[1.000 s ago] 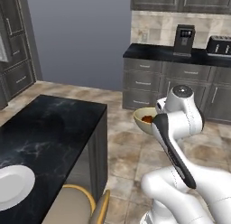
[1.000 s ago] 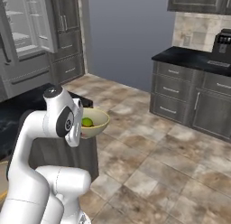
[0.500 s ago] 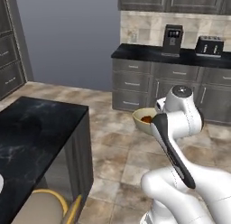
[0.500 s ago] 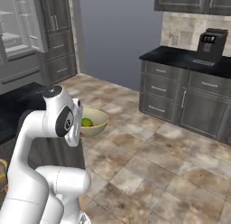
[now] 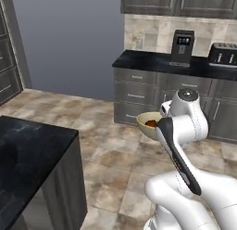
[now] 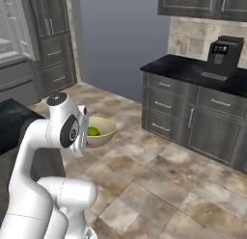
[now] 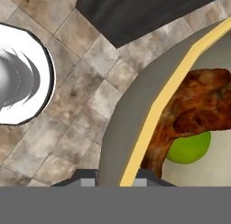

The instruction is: Pick the chicken drumstick and lime from their plates and place them in the bowl. Then put the bowl in the fridge.

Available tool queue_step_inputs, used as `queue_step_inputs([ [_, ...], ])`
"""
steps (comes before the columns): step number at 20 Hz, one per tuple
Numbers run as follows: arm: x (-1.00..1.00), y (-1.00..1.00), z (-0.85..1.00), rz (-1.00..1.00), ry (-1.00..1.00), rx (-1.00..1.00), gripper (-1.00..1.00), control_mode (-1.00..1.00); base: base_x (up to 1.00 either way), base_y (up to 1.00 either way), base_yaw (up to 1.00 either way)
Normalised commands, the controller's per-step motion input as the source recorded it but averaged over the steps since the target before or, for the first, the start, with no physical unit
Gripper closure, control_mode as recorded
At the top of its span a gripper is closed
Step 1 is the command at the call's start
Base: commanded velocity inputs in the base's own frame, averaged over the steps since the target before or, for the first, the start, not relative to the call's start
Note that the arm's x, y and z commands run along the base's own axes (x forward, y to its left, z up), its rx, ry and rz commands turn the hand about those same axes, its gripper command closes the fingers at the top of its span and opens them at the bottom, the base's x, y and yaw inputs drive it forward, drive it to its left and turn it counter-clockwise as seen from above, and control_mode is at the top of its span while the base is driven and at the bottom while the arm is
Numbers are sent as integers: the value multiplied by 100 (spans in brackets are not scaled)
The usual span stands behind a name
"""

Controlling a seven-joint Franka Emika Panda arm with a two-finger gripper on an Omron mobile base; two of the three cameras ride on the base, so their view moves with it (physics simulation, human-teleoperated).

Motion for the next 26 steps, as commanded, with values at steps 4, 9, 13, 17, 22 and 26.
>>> queue_step_inputs([
  [4,0,0,0,0,0,0,100,100,94,-21,8],
  [9,0,0,0,0,0,0,100,100,94,-14,12],
  [13,0,0,0,0,0,0,100,100,94,0,25],
  [17,0,0,0,0,0,0,100,100,94,0,26],
  [22,0,0,0,0,0,0,100,100,93,0,28],
  [26,0,0,0,0,0,0,100,100,85,0,37],
])
